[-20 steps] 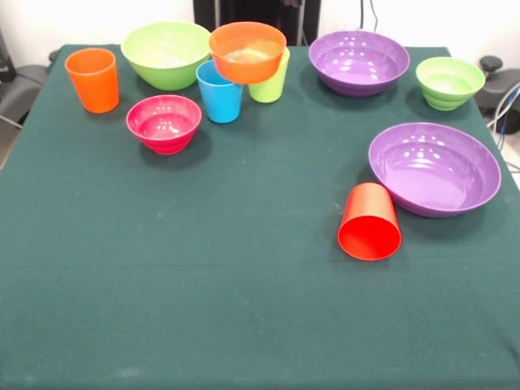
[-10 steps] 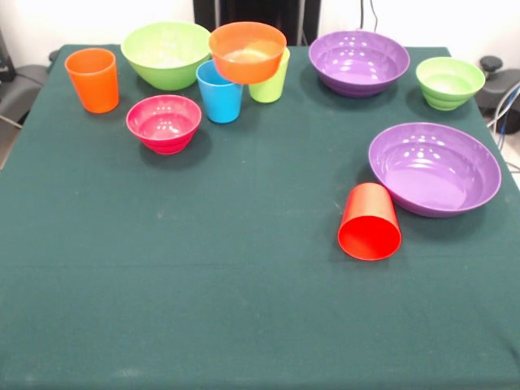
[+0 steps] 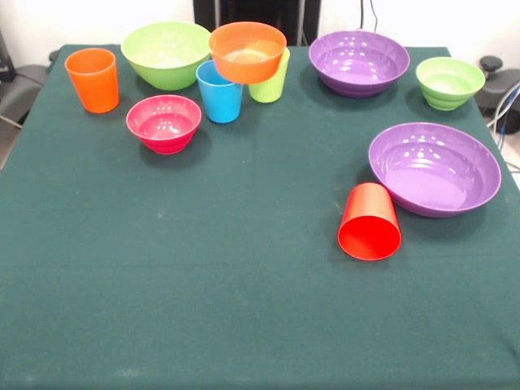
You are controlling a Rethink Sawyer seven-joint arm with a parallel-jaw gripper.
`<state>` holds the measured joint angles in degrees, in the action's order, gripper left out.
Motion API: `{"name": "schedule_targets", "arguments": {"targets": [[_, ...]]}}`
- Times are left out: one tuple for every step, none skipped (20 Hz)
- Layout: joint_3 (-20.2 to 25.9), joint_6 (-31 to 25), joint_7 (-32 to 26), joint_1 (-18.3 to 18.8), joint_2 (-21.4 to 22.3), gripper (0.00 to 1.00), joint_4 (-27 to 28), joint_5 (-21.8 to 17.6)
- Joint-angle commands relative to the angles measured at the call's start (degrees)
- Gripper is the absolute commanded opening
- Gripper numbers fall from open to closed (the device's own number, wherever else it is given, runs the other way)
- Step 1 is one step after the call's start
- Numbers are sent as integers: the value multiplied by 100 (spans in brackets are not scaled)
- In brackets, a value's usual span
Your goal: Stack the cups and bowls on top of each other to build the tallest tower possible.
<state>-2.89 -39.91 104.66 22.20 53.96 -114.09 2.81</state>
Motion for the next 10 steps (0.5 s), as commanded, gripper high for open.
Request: {"name": "schedule_targets", "arguments": {"targets": [[620,-408,-580,197,-281,0,377,-495],[640,-378,-608,239,-310,0,382,-514],[655,-333,-636,277,-309,0,348,-536],[674,-309,-660,314,-328,0,347,-556],[693,-283,-684,352,-342,0,343,-578],[709,-272,-704,384,-355,0,348,-604],[724,-253,-721,414,-373,0,356,-638],[743,-249,-740,449,-384,0,364,-670],[764,-239,-765,492,-400,0,372,-703],[785,-233,-788,529,-415,0,386,-737]]}}
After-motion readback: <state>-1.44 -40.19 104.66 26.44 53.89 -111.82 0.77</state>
